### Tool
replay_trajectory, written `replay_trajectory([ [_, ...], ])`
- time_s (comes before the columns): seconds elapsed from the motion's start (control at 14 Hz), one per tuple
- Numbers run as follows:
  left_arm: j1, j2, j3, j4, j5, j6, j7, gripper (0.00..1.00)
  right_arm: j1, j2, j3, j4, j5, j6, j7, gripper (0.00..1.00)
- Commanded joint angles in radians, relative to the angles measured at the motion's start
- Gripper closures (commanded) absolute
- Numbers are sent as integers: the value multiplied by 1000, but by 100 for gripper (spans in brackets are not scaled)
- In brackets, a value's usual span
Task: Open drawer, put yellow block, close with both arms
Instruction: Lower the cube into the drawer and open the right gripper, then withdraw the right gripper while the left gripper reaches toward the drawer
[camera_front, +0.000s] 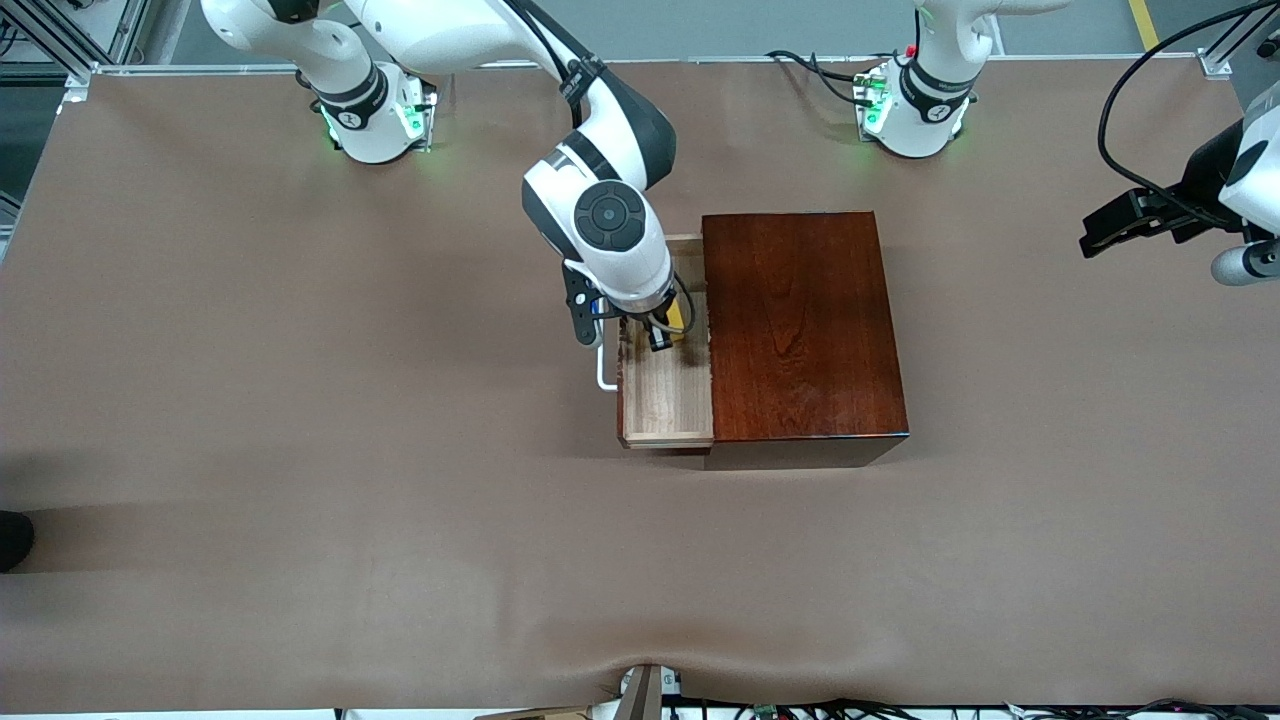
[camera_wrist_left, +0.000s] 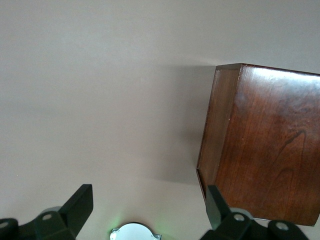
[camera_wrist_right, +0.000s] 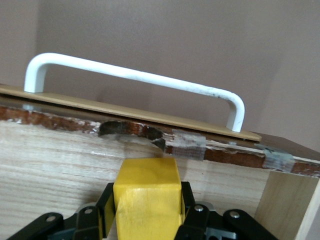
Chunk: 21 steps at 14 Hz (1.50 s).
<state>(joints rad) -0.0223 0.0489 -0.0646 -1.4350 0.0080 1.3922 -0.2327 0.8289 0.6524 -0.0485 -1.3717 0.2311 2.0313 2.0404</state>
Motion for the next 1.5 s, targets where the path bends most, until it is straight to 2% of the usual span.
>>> replay_trajectory([
  [0.0,8,-7,-6,4,1,-13,-5,0,10,16,-10,26,17,1,18,35],
  [0.07,8,-7,-6,4,1,-12,-5,0,10,16,-10,28,16,1,17,16],
  [0.21,8,-7,-6,4,1,-13,-5,0,7,16,-10,29,16,0,14,0],
  [0.43,8,-7,-4,4,1,-13,-5,0,-2,6,-10,49,19,-26,12,0],
  [0.57,8,-7,-4,4,1,-13,-5,0,-14,7,-10,121,17,-115,11,0],
  [1.0,8,-7,-4,4,1,-12,-7,0,-79,-3,-8,236,17,-293,11,0],
  [1.28,7,-9,-6,4,1,-12,-7,0,-172,-57,-5,249,17,-370,-3,0],
  [1.43,7,-9,-6,4,1,-12,-7,0,-182,-72,-22,249,2,-434,-55,0],
])
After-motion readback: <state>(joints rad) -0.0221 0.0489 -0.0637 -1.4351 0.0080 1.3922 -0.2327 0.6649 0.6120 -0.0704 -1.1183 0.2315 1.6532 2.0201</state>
